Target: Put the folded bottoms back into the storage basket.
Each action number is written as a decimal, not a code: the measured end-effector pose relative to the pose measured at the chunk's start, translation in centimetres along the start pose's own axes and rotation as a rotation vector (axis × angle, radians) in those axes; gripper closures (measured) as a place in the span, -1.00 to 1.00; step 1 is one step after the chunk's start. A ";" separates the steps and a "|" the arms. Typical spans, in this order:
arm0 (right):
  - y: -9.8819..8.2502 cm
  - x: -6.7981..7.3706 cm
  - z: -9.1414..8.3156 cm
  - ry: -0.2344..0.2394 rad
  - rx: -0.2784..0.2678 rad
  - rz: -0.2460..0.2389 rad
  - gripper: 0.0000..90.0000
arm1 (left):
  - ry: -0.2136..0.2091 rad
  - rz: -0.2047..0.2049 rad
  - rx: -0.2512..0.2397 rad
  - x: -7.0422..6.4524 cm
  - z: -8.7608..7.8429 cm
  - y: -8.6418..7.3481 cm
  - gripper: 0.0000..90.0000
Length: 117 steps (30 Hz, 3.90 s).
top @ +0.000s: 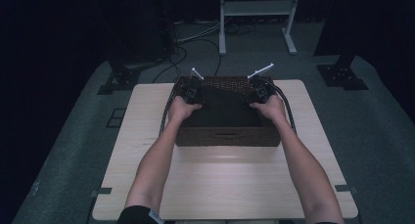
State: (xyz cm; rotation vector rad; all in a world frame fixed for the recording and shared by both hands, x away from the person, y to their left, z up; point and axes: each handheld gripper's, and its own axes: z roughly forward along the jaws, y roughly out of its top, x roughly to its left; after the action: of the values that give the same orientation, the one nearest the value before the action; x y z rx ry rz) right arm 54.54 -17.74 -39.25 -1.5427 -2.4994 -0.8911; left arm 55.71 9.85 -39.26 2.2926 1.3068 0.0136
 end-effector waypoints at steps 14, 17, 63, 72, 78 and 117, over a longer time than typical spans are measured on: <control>0.0 0.1 0.1 -0.054 0.014 0.002 0.59 | 0.066 -0.034 -0.006 0.5 -0.6 -0.1 0.21; 0.0 0.1 0.1 -0.067 0.015 0.002 0.58 | 0.070 -0.039 -0.009 0.7 -0.9 -0.2 0.21; -1.1 -0.8 -3.1 -0.099 -0.059 0.018 0.38 | 0.052 -0.062 -0.129 0.7 -3.7 -0.9 0.15; -1.8 -0.2 -3.7 -0.068 -0.079 0.010 0.36 | 0.028 -0.052 -0.154 0.3 -4.2 -1.6 0.14; -2.2 0.3 -4.0 -0.056 -0.089 -0.002 0.35 | 0.026 -0.036 -0.166 -0.2 -4.8 -1.7 0.12; -5.1 1.3 -7.3 -0.057 -0.154 -0.029 -0.04 | 0.003 0.039 -0.231 -3.0 -6.8 -4.3 -0.31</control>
State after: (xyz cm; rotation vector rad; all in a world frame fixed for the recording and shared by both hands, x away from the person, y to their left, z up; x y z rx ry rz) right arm 47.94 -22.07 -34.97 -1.6003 -2.5529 -1.0828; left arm 48.91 12.07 -34.42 2.1218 1.1946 0.1721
